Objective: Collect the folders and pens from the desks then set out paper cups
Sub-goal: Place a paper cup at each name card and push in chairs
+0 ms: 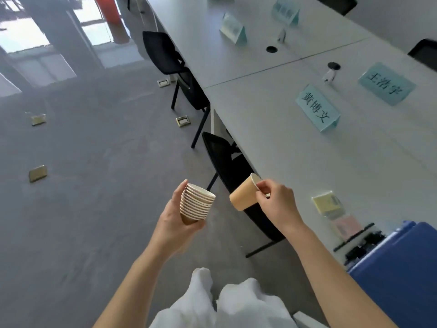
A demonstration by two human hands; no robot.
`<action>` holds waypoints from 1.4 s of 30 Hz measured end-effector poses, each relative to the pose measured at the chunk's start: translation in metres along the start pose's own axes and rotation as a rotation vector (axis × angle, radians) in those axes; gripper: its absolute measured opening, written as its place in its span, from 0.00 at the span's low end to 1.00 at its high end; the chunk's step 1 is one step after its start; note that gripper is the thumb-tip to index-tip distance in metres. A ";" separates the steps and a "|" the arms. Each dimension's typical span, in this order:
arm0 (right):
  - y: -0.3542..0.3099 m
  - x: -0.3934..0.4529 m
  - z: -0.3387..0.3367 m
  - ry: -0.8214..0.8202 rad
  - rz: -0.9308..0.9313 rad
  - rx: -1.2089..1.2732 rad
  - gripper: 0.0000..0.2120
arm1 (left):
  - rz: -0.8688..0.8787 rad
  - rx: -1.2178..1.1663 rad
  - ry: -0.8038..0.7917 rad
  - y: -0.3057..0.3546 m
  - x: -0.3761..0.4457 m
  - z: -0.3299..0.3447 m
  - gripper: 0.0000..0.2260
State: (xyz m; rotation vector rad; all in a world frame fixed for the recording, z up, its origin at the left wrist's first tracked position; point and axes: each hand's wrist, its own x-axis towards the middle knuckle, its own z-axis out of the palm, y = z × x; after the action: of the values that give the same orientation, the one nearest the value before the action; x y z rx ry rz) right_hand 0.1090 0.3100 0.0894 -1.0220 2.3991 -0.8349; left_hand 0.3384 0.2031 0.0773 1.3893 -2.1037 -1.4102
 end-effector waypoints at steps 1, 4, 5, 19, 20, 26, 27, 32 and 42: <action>-0.002 0.007 0.002 0.020 0.006 -0.018 0.07 | 0.014 0.010 -0.029 0.005 0.015 -0.006 0.44; -0.002 0.034 0.002 0.062 0.023 -0.064 0.06 | 0.058 0.049 -0.102 0.021 0.065 -0.015 0.43; -0.001 0.042 0.000 0.075 0.030 -0.076 0.04 | 0.069 0.059 -0.125 0.026 0.076 -0.016 0.43; 0.054 0.224 -0.014 0.074 0.257 -0.245 0.02 | 0.141 0.213 -0.258 0.090 0.240 0.005 0.45; 0.060 0.237 -0.014 0.071 0.266 -0.260 0.02 | 0.138 0.220 -0.259 0.092 0.254 0.008 0.45; 0.067 0.257 0.001 -0.018 0.214 -0.391 0.05 | 0.128 0.260 -0.273 0.099 0.285 0.014 0.45; 0.067 0.260 0.002 -0.019 0.208 -0.390 0.06 | 0.125 0.268 -0.282 0.101 0.290 0.015 0.45; 0.061 0.269 -0.003 0.043 0.223 -0.386 0.08 | 0.128 0.270 -0.296 0.109 0.308 0.015 0.46; -0.043 0.290 -0.004 -0.039 0.154 0.240 0.07 | 0.144 0.287 -0.365 0.107 0.341 -0.002 0.46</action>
State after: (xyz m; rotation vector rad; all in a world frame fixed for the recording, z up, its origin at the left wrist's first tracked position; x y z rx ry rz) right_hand -0.0605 0.0712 0.0847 -0.7446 2.2448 -1.0074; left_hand 0.1044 -0.0664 0.0705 1.1035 -2.6679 -1.4355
